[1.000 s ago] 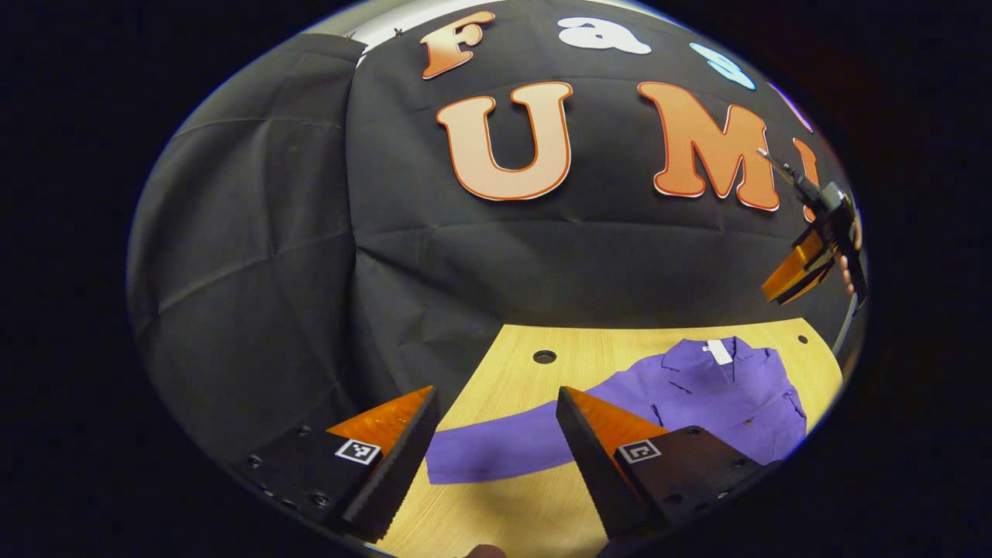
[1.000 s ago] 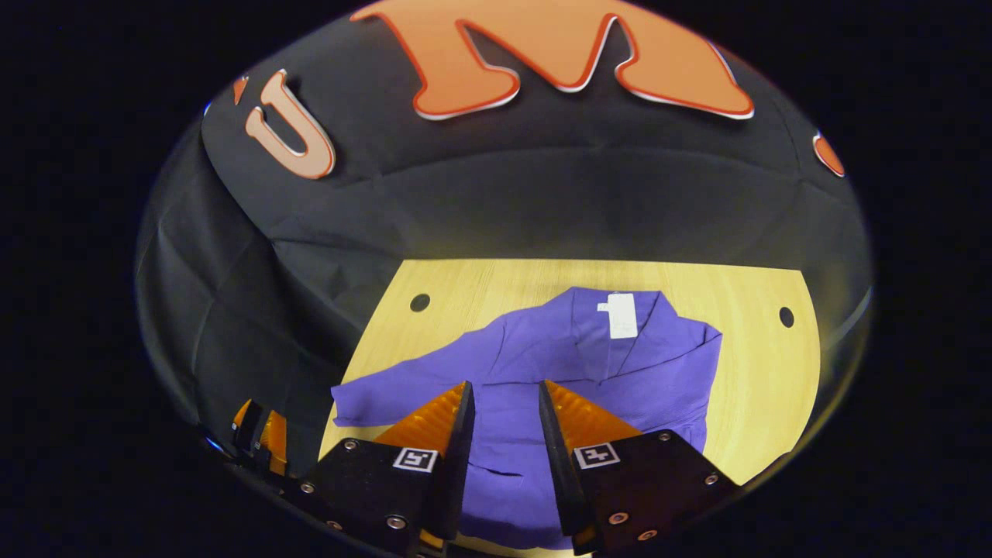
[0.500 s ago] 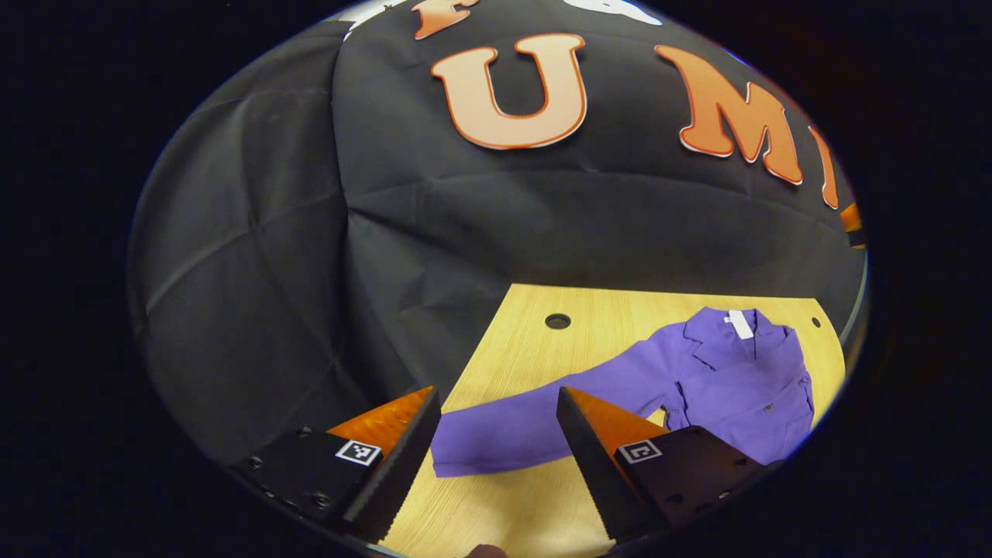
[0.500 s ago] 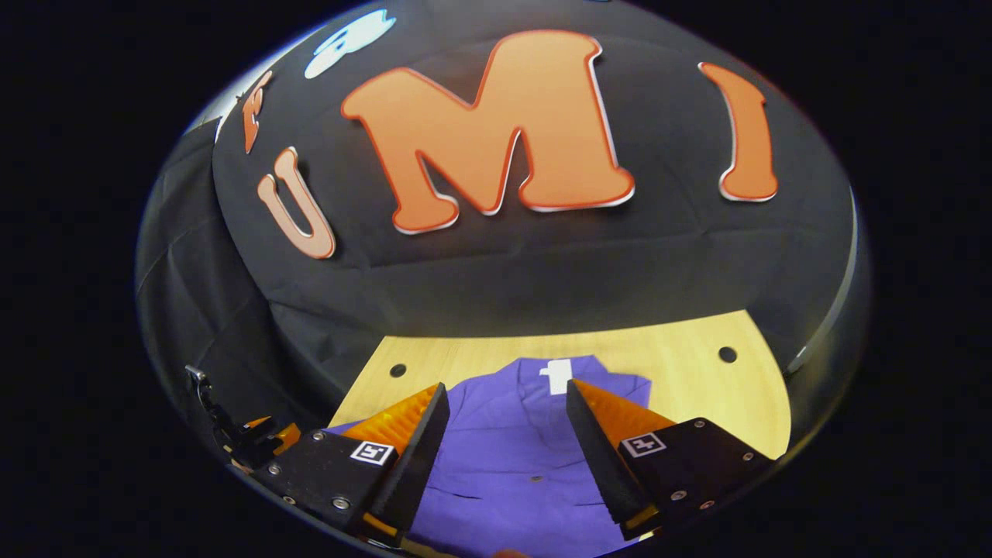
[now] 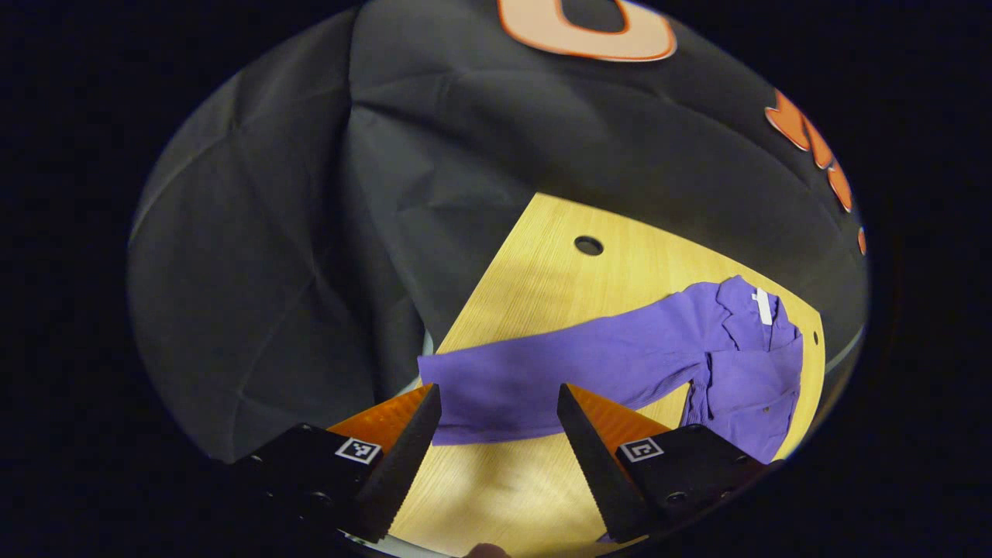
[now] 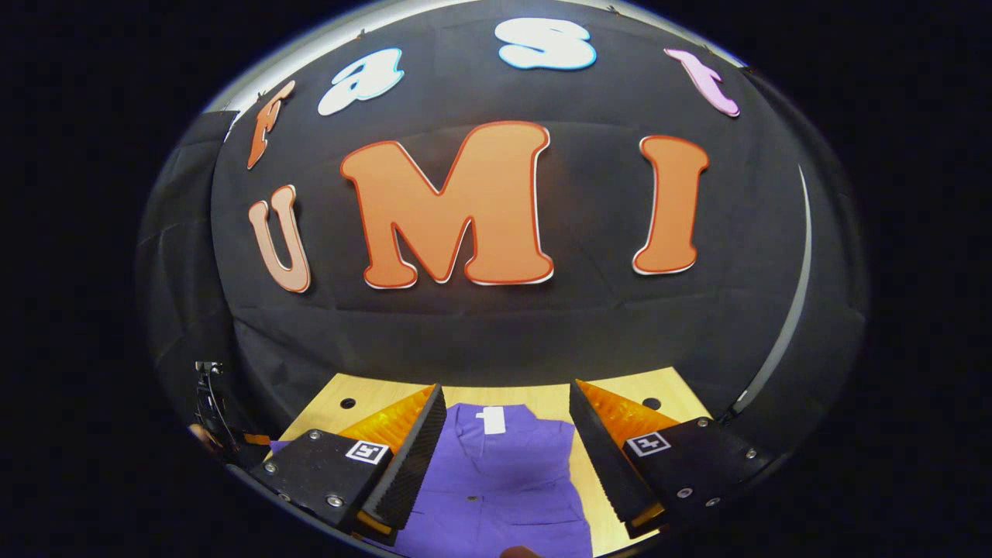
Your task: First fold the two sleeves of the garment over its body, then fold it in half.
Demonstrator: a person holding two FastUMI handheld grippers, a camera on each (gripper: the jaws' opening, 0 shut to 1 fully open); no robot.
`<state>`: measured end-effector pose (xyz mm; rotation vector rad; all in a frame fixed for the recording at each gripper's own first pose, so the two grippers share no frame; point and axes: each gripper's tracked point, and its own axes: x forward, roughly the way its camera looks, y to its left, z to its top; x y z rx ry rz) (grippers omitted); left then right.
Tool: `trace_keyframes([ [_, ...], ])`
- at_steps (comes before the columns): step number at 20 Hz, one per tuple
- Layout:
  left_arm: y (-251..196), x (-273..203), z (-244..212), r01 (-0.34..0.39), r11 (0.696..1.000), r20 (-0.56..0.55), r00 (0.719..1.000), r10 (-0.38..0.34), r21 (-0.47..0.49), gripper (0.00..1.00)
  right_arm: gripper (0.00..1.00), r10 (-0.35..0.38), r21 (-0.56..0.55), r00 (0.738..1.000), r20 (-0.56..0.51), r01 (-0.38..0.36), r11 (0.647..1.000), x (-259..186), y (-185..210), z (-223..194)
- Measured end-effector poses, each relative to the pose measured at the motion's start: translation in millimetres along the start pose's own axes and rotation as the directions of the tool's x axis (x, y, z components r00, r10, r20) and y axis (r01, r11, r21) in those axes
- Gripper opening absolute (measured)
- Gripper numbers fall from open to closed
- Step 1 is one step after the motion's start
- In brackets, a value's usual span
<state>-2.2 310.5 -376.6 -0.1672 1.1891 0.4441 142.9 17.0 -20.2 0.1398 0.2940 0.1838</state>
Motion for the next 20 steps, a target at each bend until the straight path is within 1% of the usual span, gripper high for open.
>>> trace_keyframes([
  [1, 2.1, 9.6, -7.0, 0.0, 1.0, -0.05, 0.999, 0.0, -0.01, 0.96, 0.95, -0.008, -0.005, 1.0, 0.018, 0.008, 1.0, -6.4, -3.6, 3.8],
  [2, 3.6, 20.4, -10.7, -0.006, 1.0, -0.087, 0.996, 0.004, -0.019, 0.96, 1.0, -0.023, -0.008, 0.999, 0.032, 0.023, 1.0, -13.7, -8.8, 6.3],
  [3, 2.6, 30.7, -12.6, 0.004, 1.0, -0.114, 0.993, -0.007, -0.026, 0.98, 1.0, -0.03, -0.01, 0.999, 0.042, 0.031, 0.999, -18.1, -11.3, 7.1],
  [4, 0.7, 37.0, -18.7, 0.005, 0.999, -0.146, 0.989, -0.011, -0.044, 0.98, 0.95, -0.047, -0.012, 0.998, 0.045, 0.047, 0.999, -23.7, -17.2, 6.0],
  [5, -1.1, 43.5, -22.6, 0.025, 0.998, -0.182, 0.983, -0.036, -0.06, 0.98, 0.95, -0.051, -0.014, 0.997, 0.052, 0.052, 0.999, -28.3, -19.8, 5.4],
  [7, 11.7, 53.3, -30.6, 0.037, 0.996, -0.246, 0.968, -0.055, -0.079, 0.98, 0.95, -0.068, -0.02, 0.996, 0.065, 0.07, 0.997, -38.0, -26.3, 5.3],
  [8, 18.0, 55.5, -41.0, 0.033, 0.996, -0.291, 0.955, -0.055, -0.08, 0.97, 0.95, -0.079, -0.025, 0.995, 0.068, 0.081, 0.996, -41.7, -28.8, 3.3],
  [10, 26.4, 67.3, -49.6, 0.031, 0.995, -0.329, 0.942, -0.06, -0.094, 0.98, 0.95, -0.094, -0.032, 0.994, 0.055, 0.096, 0.995, -50.1, -34.3, -3.9],
  [11, 27.3, 73.3, -50.6, 0.035, 0.994, -0.337, 0.939, -0.068, -0.103, 0.98, 1.0, -0.102, -0.035, 0.994, 0.048, 0.104, 0.994, -51.4, -36.8, -8.2],
  [12, 30.0, 80.2, -54.8, 0.032, 0.994, -0.355, 0.932, -0.068, -0.105, 0.97, 0.95, -0.106, -0.037, 0.994, 0.039, 0.107, 0.994, -51.7, -37.6, -12.7],
  [13, 31.1, 86.1, -56.9, 0.033, 0.993, -0.365, 0.928, -0.071, -0.109, 0.97, 1.0, -0.111, -0.036, 0.993, 0.031, 0.112, 0.993, -52.9, -38.9, -17.2],
  [14, 32.5, 91.5, -61.3, 0.022, 0.994, -0.382, 0.922, -0.063, -0.11, 0.97, 0.95, -0.108, -0.036, 0.994, 0.02, 0.109, 0.993, -53.9, -38.6, -21.8],
  [15, 34.8, 97.2, -63.4, 0.013, 0.994, -0.388, 0.92, -0.055, -0.11, 0.97, 1.0, -0.113, -0.037, 0.994, 0.01, 0.113, 0.993, -54.8, -39.5, -26.0],
  [16, 36.2, 101.5, -64.2, 0.001, 0.993, -0.396, 0.917, -0.047, -0.114, 0.97, 1.0, -0.111, -0.041, 0.994, 0.005, 0.111, 0.993, -55.4, -39.1, -27.9],
  [17, 36.0, 102.0, -66.2, -0.004, 0.993, -0.406, 0.913, -0.045, -0.121, 0.97, 0.95, -0.114, -0.048, 0.993, -0.004, 0.114, 0.992, -55.3, -39.9, -29.8],
  [18, 37.1, 103.0, -64.3, -0.016, 0.993, -0.412, 0.91, -0.033, -0.114, 0.96, 0.95, -0.11, -0.06, 0.994, -0.006, 0.11, 0.992, -56.6, -40.7, -30.2],
  [19, 35.4, 109.8, -65.0, -0.02, 0.994, -0.409, 0.912, -0.027, -0.109, 0.91, 0.95, -0.11, -0.075, 0.994, -0.009, 0.109, 0.991, -57.3, -42.2, -29.9],
  [20, 36.8, 109.2, -63.1, -0.037, 0.995, -0.411, 0.912, -0.005, -0.093, 0.89, 0.95, -0.111, -0.091, 0.994, -0.008, 0.109, 0.99, -57.8, -45.1, -28.7],
])
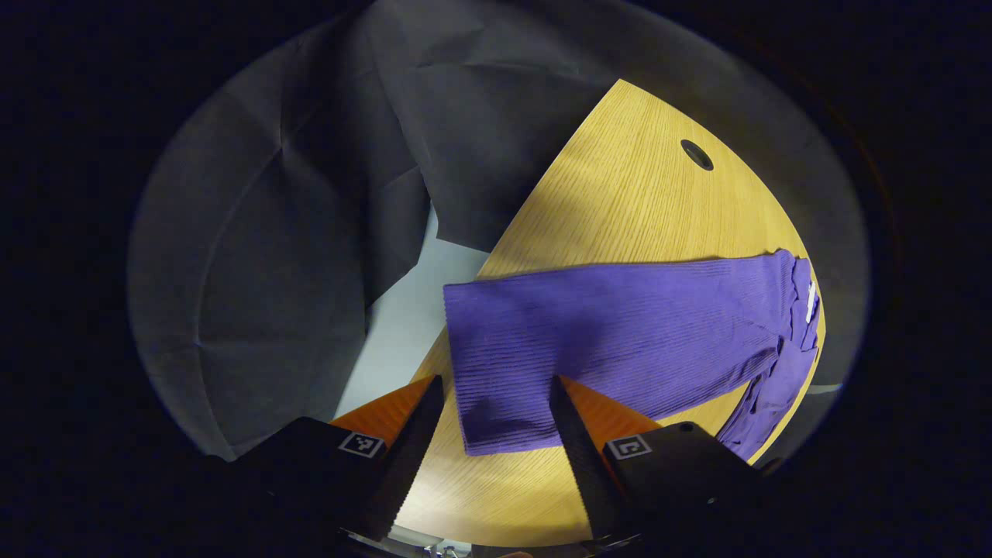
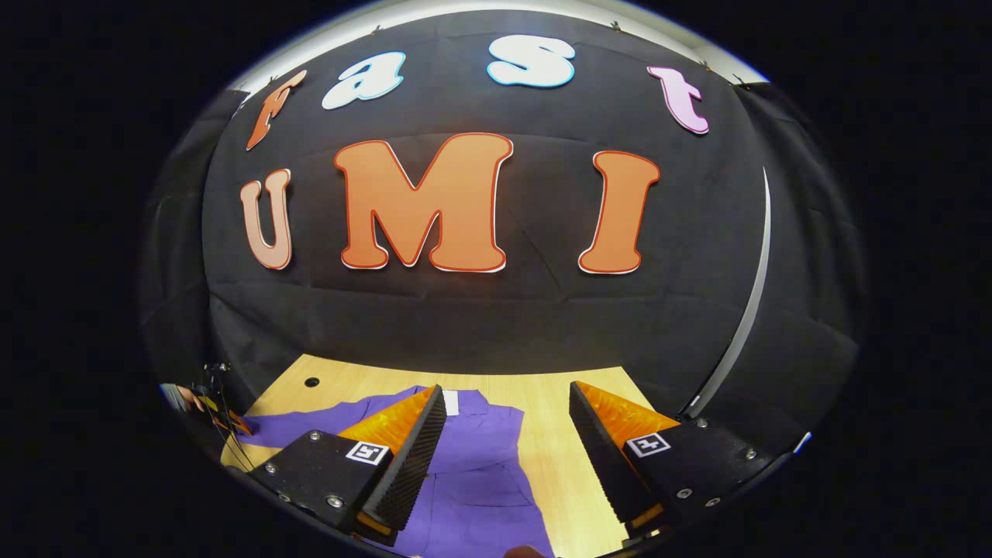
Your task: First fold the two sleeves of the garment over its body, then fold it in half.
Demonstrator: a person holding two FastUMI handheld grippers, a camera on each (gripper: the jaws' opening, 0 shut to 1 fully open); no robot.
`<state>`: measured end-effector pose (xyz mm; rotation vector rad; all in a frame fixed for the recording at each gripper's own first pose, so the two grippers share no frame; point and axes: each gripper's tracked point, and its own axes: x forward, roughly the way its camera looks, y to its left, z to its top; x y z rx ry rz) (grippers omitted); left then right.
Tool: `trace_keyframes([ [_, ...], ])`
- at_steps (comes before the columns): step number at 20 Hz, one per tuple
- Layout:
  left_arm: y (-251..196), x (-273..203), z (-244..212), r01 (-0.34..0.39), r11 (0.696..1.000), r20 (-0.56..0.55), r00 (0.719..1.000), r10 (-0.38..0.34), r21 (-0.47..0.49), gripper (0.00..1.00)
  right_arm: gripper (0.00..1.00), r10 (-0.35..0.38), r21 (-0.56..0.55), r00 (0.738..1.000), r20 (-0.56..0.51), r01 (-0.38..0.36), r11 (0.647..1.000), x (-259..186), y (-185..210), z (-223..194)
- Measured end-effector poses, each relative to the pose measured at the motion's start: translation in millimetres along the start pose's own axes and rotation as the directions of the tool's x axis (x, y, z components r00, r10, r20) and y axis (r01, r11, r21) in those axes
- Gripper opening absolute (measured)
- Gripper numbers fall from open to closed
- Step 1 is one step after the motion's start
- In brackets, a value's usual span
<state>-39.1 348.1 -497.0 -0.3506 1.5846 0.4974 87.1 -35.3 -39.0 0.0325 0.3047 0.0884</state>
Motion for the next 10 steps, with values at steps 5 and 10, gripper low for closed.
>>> trace_keyframes([
  [5, -8.9, 0.5, 5.6, -0.031, 0.999, -0.013, 0.999, 0.032, 0.012, 0.52, 0.95, -0.001, -0.002, 1.0, -0.005, 0.001, 1.0, 9.7, -22.4, -0.5],
  [10, -24.2, -8.6, 8.6, -0.018, 1.0, 0.006, 1.0, 0.018, 0.019, 0.1, 0.95, -0.026, 0.012, 0.999, -0.028, 0.026, 1.0, 14.5, -57.7, -13.7],
])
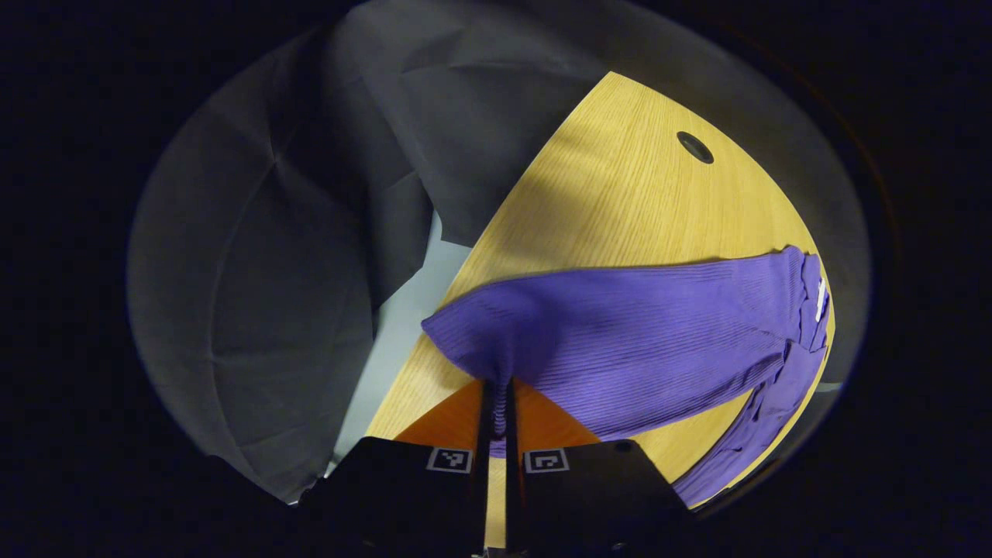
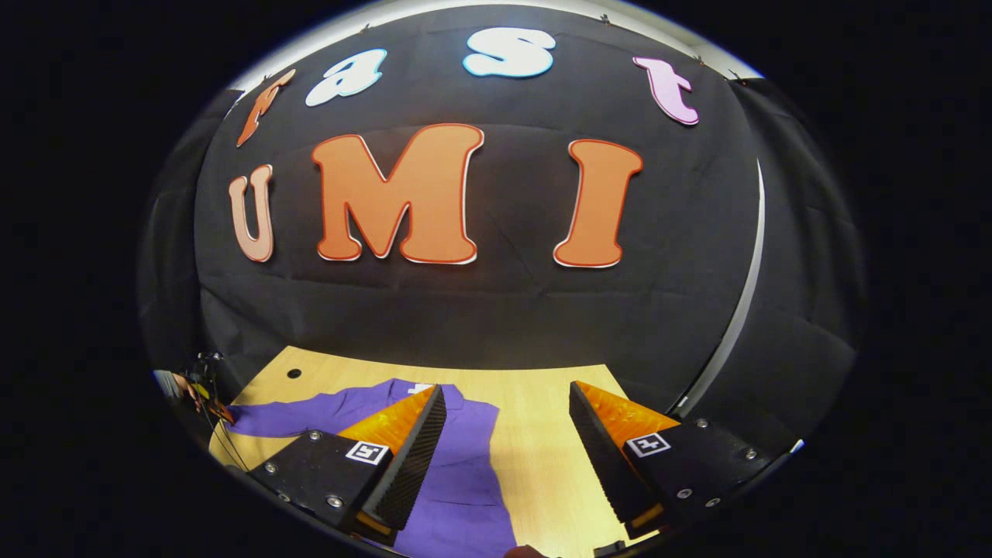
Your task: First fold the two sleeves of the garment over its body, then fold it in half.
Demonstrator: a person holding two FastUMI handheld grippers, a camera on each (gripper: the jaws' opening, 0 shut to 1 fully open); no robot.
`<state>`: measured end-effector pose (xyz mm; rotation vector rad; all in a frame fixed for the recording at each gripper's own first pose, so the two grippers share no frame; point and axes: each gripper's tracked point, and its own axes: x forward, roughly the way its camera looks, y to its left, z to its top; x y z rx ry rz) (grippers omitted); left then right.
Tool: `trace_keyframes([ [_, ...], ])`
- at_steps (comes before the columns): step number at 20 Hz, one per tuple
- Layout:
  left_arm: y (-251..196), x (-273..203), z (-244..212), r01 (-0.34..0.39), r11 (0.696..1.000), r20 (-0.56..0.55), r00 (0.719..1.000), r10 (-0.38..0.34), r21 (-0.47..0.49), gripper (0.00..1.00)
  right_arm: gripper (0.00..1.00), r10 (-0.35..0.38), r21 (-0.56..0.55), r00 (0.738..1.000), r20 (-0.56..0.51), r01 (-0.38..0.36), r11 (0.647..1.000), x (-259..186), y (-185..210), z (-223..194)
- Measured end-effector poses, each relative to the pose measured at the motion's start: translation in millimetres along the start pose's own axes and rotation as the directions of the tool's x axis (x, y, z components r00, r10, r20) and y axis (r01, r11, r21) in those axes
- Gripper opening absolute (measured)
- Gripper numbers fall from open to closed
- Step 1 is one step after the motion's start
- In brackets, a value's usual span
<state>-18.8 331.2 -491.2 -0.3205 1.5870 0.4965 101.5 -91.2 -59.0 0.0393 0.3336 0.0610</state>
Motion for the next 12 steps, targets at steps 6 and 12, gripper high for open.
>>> trace_keyframes([
  [6, -48.4, -74.6, 9.6, 0.044, 0.99, 0.113, 0.992, -0.059, 0.136, 0.06, 0.95, 0.023, 0.05, 1.0, 0.005, -0.023, 0.998, 11.6, -23.2, -0.6],
  [12, -109.4, -149.1, 10.0, 0.1, 0.966, 0.16, 0.977, -0.14, 0.237, 0.05, 0.95, 0.093, 0.1, 0.995, 0.027, -0.095, 0.99, 23.4, -25.0, -0.5],
])
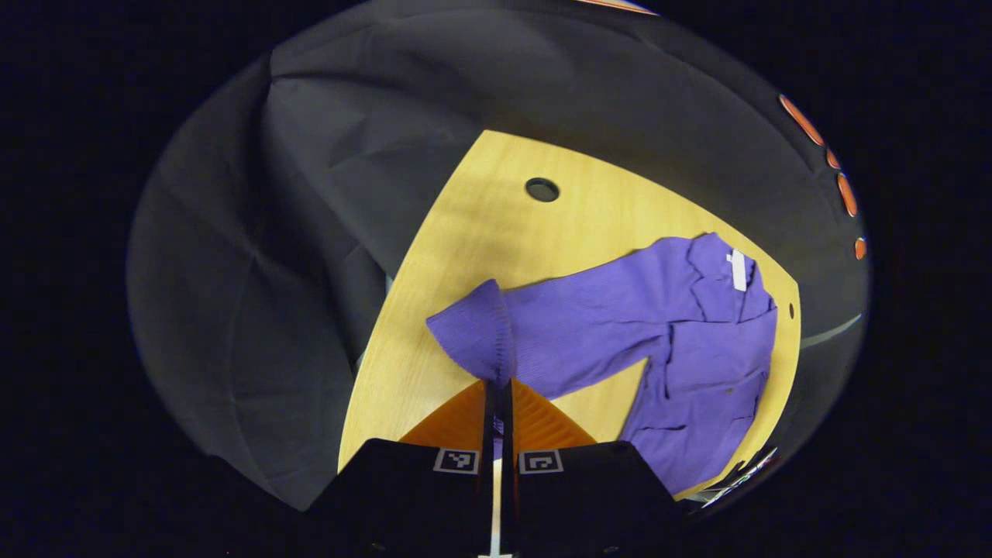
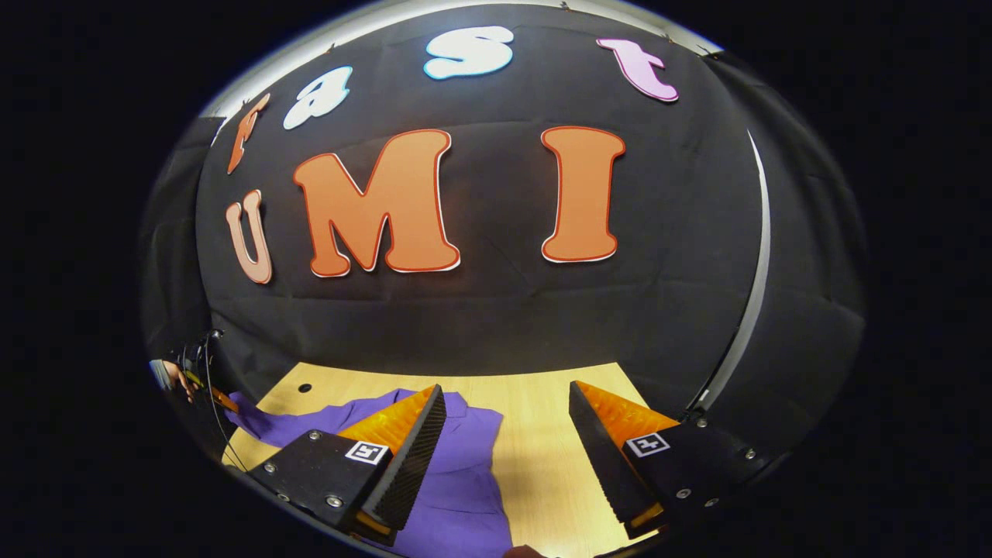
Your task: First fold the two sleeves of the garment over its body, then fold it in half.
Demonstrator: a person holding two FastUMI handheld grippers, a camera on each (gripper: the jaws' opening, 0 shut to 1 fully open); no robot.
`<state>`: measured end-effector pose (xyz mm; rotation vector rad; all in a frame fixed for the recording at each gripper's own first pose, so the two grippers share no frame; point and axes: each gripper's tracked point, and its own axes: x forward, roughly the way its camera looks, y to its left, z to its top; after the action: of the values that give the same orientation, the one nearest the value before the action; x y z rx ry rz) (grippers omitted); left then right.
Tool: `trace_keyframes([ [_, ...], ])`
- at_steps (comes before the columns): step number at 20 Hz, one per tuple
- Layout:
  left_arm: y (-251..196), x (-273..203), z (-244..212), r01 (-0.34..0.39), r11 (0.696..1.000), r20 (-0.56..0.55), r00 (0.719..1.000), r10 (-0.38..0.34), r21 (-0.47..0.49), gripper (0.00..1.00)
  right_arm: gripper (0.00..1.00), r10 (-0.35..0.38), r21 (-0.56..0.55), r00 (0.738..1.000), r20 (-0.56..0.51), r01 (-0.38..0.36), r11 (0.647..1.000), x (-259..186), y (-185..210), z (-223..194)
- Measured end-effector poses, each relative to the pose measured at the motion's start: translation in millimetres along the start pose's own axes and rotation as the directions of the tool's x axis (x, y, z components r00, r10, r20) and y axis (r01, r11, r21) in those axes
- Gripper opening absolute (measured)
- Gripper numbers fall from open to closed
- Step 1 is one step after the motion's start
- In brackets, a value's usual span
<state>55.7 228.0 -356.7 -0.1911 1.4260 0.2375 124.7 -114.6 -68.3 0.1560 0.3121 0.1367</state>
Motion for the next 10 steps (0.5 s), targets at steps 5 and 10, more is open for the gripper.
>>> trace_keyframes([
  [5, -78.4, -43.3, 23.3, 0.056, 0.992, 0.047, 0.997, -0.062, 0.112, 0.05, 0.95, 0.028, 0.031, 1.0, -0.002, -0.028, 0.999, 7.5, -16.4, -5.3],
  [10, -170.8, -80.9, 50.4, 0.102, 0.962, 0.083, 0.989, -0.126, 0.255, 0.05, 0.96, 0.027, 0.046, 1.0, 0.009, -0.028, 0.999, 10.8, -39.0, -4.2],
])
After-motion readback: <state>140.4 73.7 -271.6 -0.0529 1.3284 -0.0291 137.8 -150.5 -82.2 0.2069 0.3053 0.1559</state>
